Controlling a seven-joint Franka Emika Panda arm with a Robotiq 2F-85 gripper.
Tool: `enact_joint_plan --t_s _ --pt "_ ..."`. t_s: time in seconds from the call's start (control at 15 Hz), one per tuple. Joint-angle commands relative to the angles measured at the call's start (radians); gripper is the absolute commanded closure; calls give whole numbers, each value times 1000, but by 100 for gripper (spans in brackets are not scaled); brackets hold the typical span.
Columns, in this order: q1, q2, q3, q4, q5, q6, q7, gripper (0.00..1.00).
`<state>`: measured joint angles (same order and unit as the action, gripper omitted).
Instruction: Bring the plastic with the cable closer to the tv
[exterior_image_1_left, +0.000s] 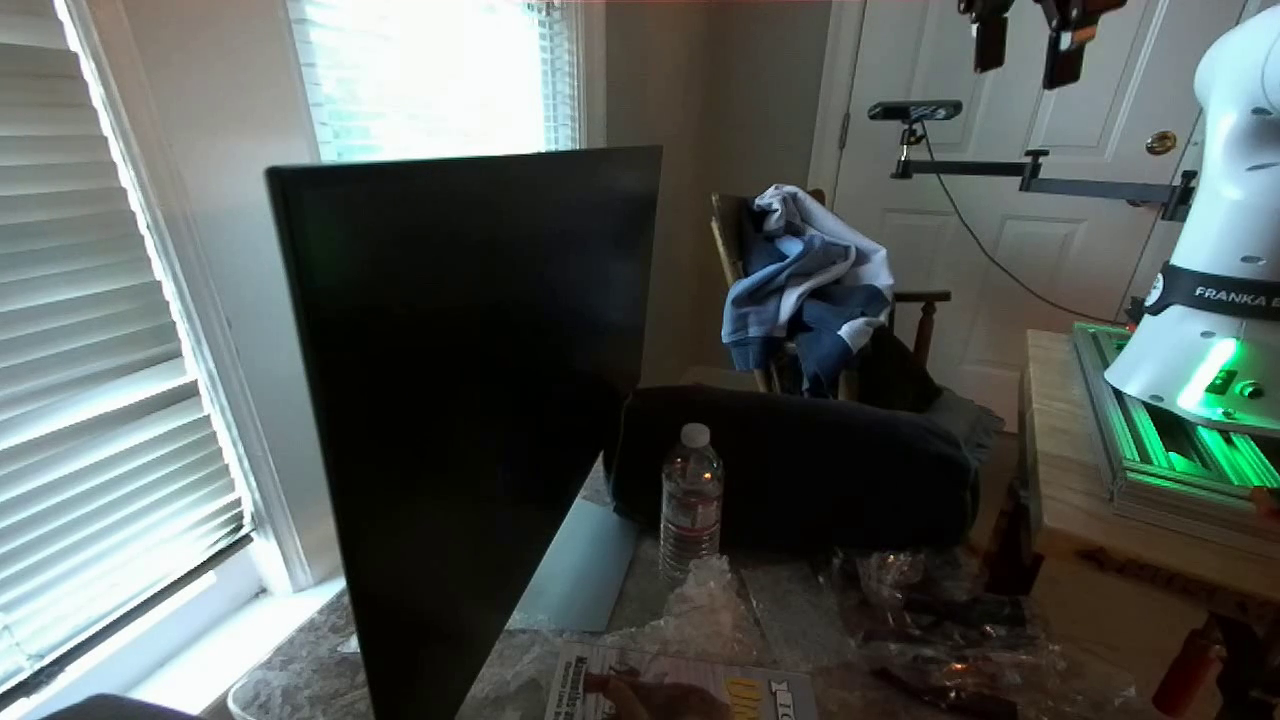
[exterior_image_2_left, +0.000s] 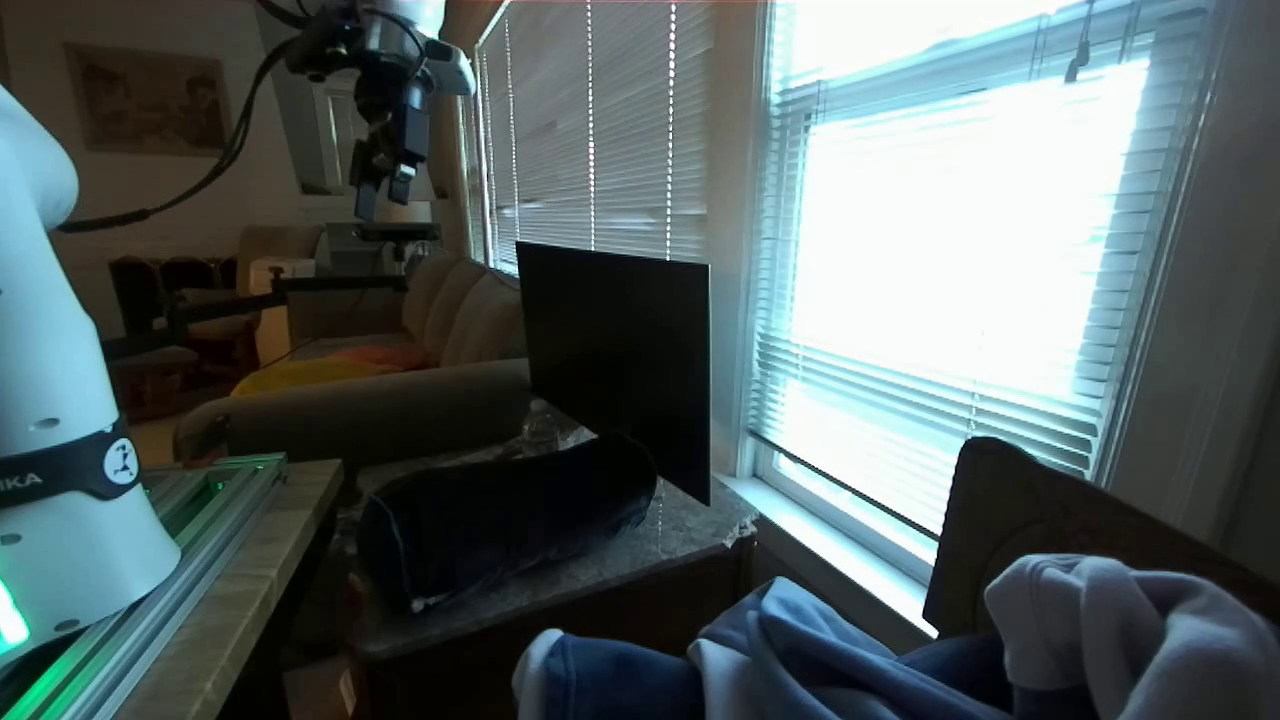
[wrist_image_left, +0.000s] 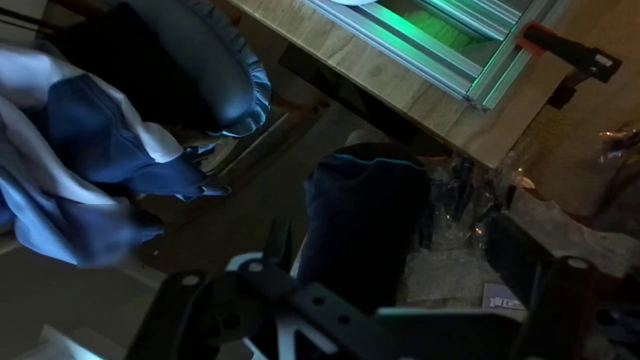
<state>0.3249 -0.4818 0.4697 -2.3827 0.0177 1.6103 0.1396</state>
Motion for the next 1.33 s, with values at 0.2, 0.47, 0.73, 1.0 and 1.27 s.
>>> enact_joint_plan --t_s 0.2,0.47,0.73,1.0,1.27 --pt "81 187 133 -92 -125 271 85 0" --pt "84 216 150 -112 -192 316 118 0" --pt "81 254 156 -117 -219 338 135 0" --pt "70 326 163 -107 -232 381 162 0" --pt "79 474 173 -82 -243 539 213 0"
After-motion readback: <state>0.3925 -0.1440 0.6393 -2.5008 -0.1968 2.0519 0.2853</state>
